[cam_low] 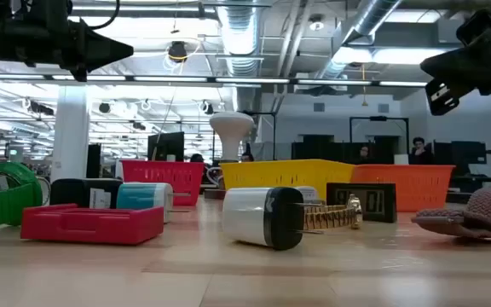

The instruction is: Pick & Place Office items

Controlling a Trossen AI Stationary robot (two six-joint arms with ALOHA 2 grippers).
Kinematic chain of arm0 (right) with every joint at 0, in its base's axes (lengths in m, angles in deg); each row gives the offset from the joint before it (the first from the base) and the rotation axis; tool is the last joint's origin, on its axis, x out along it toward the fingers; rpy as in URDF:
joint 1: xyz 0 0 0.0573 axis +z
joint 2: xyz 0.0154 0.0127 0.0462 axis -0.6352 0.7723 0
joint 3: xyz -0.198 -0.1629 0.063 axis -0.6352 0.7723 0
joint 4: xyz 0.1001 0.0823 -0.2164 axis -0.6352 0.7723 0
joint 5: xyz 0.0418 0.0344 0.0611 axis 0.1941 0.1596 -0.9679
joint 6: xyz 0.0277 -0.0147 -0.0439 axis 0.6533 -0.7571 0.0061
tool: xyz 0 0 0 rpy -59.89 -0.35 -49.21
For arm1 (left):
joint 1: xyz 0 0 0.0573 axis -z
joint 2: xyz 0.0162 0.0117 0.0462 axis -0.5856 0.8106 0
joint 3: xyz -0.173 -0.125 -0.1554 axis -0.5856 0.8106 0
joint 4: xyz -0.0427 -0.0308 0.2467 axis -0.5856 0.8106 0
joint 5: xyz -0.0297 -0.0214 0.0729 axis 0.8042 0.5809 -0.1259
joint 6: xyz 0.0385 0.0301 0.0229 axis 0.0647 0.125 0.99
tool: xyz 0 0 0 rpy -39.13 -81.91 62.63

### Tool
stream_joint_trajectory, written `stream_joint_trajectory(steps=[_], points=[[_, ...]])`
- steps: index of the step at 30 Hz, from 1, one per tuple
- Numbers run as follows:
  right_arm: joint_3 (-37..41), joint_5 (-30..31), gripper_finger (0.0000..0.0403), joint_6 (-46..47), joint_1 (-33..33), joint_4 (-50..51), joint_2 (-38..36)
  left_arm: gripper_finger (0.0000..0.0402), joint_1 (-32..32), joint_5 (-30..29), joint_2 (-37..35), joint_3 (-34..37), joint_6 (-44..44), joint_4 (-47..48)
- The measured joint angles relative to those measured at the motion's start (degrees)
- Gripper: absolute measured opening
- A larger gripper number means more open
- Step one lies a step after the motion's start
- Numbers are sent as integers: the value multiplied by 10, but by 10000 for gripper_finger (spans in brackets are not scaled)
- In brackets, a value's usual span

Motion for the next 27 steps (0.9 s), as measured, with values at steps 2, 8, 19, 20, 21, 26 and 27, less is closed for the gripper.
stream_joint_trajectory(steps=[2, 8, 19, 20, 21, 26, 27], points=[[0, 0, 1, 0, 0, -1, 0, 3, 0, 0, 0, 0, -1, 0], [0, 0, 1, 0, 0, -1, 0, 3, 0, 0, 0, 0, -1, -1], [0, 8, 1, -119, 0, -10, 0, 3, 0, 0, 0, 0, -2, -9], [1, 18, 1, -141, 0, -18, 0, 3, 0, 0, 0, 0, -2, -10], [1, 32, 1, -161, 0, -33, 0, 3, 0, 0, 0, 0, -2, -11], [1, 149, 1, -191, -1, -135, 0, 3, 0, 38, 0, 0, -19, -15], [1, 171, 1, -191, -1, -148, 0, 3, 0, 62, 0, 0, -28, -16]])
